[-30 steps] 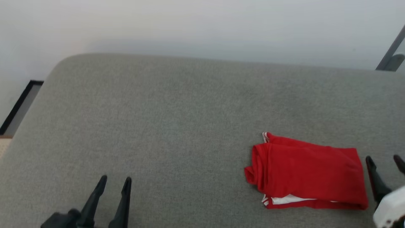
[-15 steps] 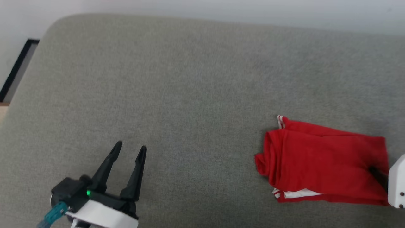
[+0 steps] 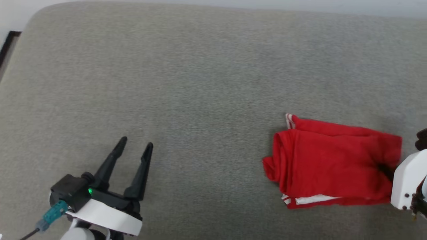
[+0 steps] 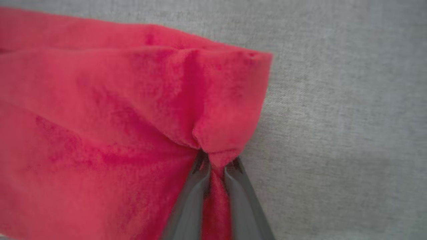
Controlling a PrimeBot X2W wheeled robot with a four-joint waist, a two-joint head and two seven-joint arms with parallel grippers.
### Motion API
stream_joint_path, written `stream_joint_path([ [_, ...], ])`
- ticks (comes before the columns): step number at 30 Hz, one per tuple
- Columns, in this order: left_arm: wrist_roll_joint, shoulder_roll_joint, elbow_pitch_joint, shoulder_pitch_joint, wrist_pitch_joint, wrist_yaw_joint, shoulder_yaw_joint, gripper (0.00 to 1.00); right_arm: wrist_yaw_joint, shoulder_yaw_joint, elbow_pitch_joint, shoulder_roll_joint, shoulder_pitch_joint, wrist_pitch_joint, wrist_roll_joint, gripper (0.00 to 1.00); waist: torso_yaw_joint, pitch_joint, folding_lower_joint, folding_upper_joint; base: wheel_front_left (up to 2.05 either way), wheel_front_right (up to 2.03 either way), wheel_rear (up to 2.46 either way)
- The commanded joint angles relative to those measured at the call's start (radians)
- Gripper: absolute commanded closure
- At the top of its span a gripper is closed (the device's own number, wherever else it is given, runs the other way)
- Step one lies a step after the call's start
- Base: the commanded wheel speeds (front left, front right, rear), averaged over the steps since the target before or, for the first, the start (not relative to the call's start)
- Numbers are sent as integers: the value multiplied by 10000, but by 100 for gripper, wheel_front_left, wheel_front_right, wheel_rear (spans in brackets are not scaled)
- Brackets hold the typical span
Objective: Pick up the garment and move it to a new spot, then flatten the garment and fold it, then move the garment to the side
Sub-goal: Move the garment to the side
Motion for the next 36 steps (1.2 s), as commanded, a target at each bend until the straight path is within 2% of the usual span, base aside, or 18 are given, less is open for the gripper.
stream_joint_path([
  [1, 24, 52, -33, -216, -51, 24, 36, 0, -62, -127, 117, -71, -49, -42, -35, 100, -201, 78, 0, 0, 0, 0, 0],
  [7, -32, 618, -323, -983, -51, 24, -27, 0, -44, -1518, -378, -45, -563, -952, -184, 100, -1045, 814, 0, 0, 0, 0, 0],
  [13, -199, 1438, -759, -2565, -51, 24, -441, 0, -36, -4001, -580, 87, -1448, -1713, -1555, 100, -1707, 1911, 0, 0, 0, 0, 0],
  [19, -379, 2164, -1213, -4322, -51, 24, -1013, 0, -38, -5621, -724, 222, -2742, -2571, -2591, 100, -2091, 2909, 0, 0, 0, 0, 0],
  [27, -595, 2703, -1548, -5730, -51, 24, -1365, 0, -38, -6686, -108, 511, -4492, -4166, -4234, 100, -2304, 3796, 0, 0, 0, 0, 0],
  [35, -635, 2922, -1635, -5991, -51, 24, -1355, 0, -38, -7246, 630, 934, -5247, -5291, -5054, 100, -2197, 4070, 0, 0, 0, 0, 0],
  [36, -643, 2914, -1633, -5962, -51, 25, -1341, 0, -36, -7334, 823, 979, -5299, -5528, -5258, 88, -2161, 4067, 0, 0, 0, 0, 0],
])
